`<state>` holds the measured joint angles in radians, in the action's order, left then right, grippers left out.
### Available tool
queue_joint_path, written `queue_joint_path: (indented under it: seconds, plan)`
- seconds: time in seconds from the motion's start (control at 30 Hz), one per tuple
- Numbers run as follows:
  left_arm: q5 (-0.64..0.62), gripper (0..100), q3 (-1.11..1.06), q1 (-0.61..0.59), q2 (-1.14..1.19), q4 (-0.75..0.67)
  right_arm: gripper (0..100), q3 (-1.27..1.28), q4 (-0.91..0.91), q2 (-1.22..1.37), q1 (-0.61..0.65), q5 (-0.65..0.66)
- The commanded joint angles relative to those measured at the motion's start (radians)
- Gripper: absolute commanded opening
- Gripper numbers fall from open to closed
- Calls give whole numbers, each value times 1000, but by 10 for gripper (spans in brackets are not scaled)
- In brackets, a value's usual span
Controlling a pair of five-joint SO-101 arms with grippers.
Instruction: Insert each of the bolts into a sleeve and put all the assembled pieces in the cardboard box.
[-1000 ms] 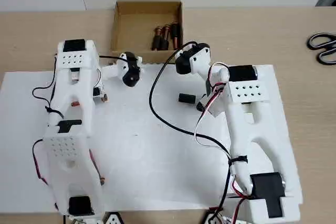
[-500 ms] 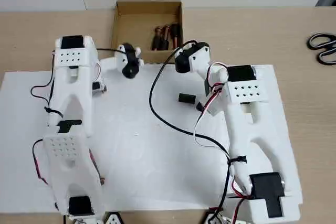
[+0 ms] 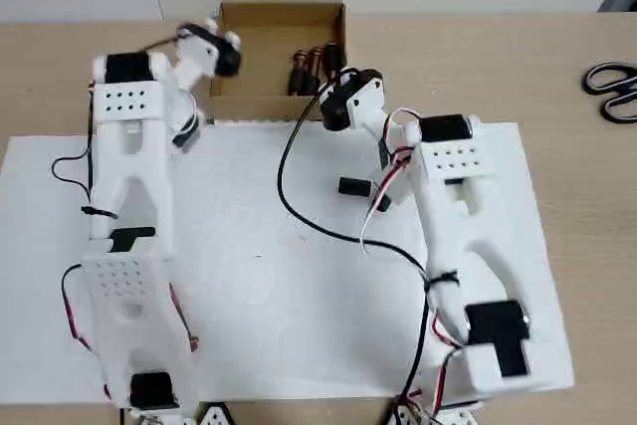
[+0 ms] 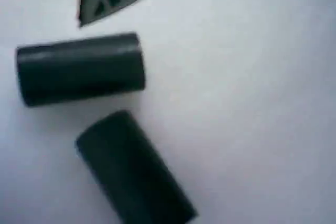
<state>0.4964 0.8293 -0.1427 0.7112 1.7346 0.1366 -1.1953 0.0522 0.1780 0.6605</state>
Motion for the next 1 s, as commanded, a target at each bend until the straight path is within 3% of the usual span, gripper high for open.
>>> queue_joint_path:
  seconds: [0.0, 0.13, 0.23, 0.57, 0.97]
  plan:
    - [-198, 5, 88, -15, -18, 15, 233, -120, 5, 70, 7, 25]
    - [-370, 5, 117, -58, -17, 15, 233, -242, -45, 188, 13, 29]
    - [-430, 6, 114, -77, -11, 15, 233, -338, -108, 257, 19, -97]
    - [-480, 6, 114, -92, -8, 11, 231, -442, -242, 303, 90, -637]
    - [-480, 6, 113, -94, -8, 11, 232, -443, -395, 303, 97, -1016]
